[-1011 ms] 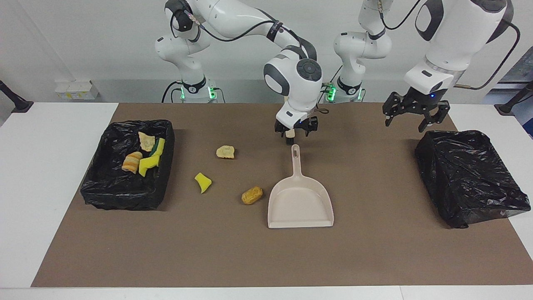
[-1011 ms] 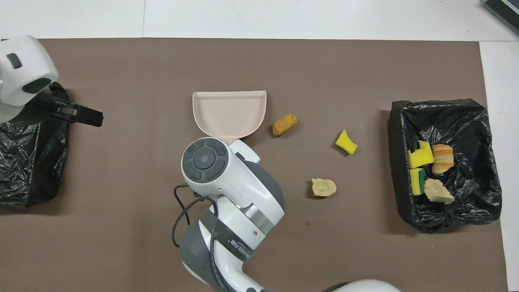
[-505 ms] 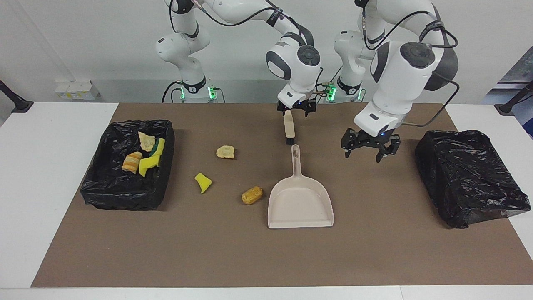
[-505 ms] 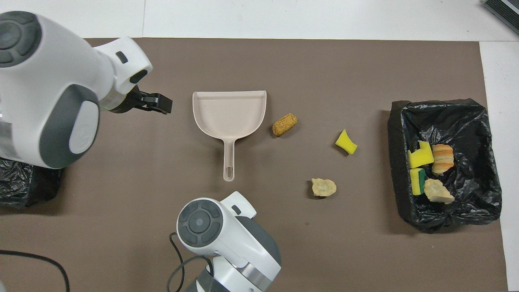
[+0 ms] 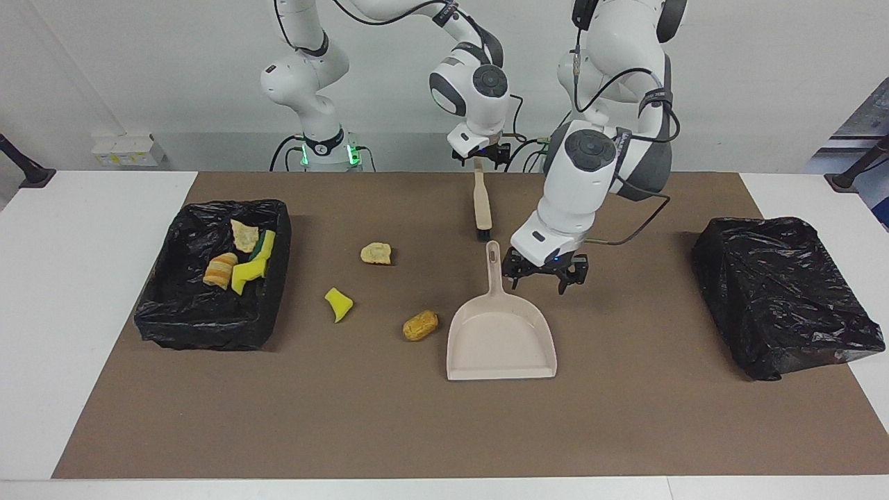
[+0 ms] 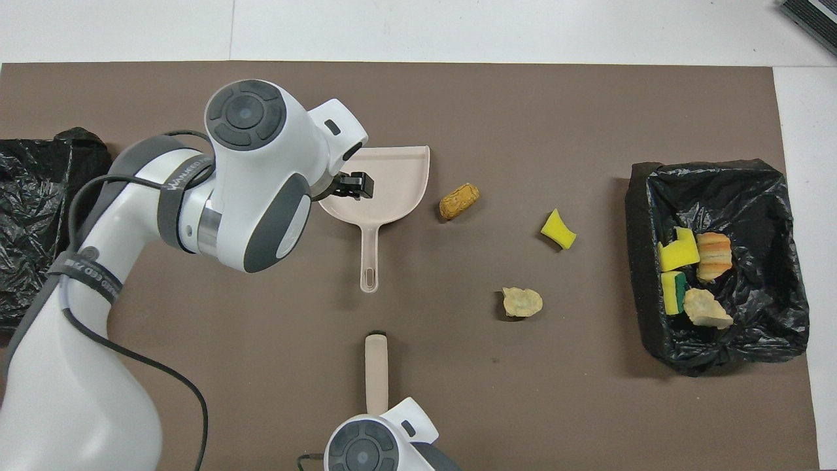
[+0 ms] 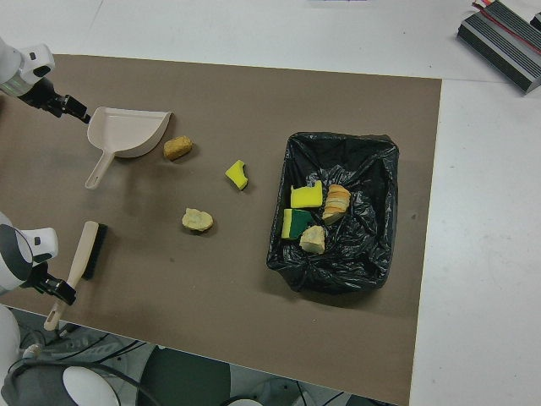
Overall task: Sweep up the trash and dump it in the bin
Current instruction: 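Grasp the dustpan with the left gripper while the right gripper grasps the brush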
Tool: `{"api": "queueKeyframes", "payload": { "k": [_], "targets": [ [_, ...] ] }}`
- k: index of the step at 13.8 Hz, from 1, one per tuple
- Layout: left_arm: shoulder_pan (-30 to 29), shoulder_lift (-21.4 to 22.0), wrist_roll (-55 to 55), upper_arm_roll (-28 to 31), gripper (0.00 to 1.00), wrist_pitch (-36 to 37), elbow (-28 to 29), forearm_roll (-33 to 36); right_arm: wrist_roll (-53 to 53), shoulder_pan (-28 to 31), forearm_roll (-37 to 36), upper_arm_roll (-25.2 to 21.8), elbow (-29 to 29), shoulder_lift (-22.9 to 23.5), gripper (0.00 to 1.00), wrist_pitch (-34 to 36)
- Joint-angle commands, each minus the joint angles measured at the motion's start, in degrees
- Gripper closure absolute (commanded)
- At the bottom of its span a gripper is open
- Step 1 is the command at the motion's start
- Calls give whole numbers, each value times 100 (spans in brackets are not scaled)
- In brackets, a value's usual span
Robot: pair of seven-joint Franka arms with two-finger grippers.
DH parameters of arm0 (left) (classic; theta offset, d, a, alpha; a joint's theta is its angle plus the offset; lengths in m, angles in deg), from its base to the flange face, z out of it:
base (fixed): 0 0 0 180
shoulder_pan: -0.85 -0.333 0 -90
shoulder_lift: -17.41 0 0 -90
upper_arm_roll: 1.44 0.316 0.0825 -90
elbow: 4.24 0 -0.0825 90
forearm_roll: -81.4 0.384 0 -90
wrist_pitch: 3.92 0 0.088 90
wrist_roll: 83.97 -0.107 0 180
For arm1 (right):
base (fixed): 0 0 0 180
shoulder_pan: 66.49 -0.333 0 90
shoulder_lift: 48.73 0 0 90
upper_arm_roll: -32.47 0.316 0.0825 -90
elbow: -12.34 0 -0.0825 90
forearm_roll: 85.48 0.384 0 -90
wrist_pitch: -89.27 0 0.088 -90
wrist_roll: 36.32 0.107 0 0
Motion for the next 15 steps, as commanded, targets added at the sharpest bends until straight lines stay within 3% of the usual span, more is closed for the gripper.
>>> {"api": "queueKeyframes", "payload": {
  "k": [1, 2, 5, 9, 11, 12, 14, 15],
  "targets": [
    [289, 86, 202, 101, 0, -558, 698, -31, 92, -77, 166, -8, 323, -156, 14, -337],
    [377, 60, 446, 92, 0, -760, 839, -31, 66, -77, 166, -8, 350, -147, 15, -459],
    [658, 51, 695, 109, 0, -1271, 1445, -22, -65, -59, 166, -8, 341, -94, 29, -592],
    [668, 113, 730, 136, 0, -1167, 1394, 4, -285, -33, 166, -8, 341, 38, 40, -909],
    [659, 113, 730, 136, 0, -1193, 1386, 31, -426, -33, 166, -8, 341, 38, 53, -900],
    [668, 113, 730, 127, 6, -1193, 1359, 40, -461, -33, 166, -8, 341, 38, 62, -891],
    [668, 104, 730, 136, 51, -1184, 1307, 223, -444, -7, 158, -17, 298, 99, 100, -891],
    [676, 104, 730, 136, 62, -1167, 1272, 520, -435, 37, 158, -26, 271, 117, 100, -883]
  ]
}}
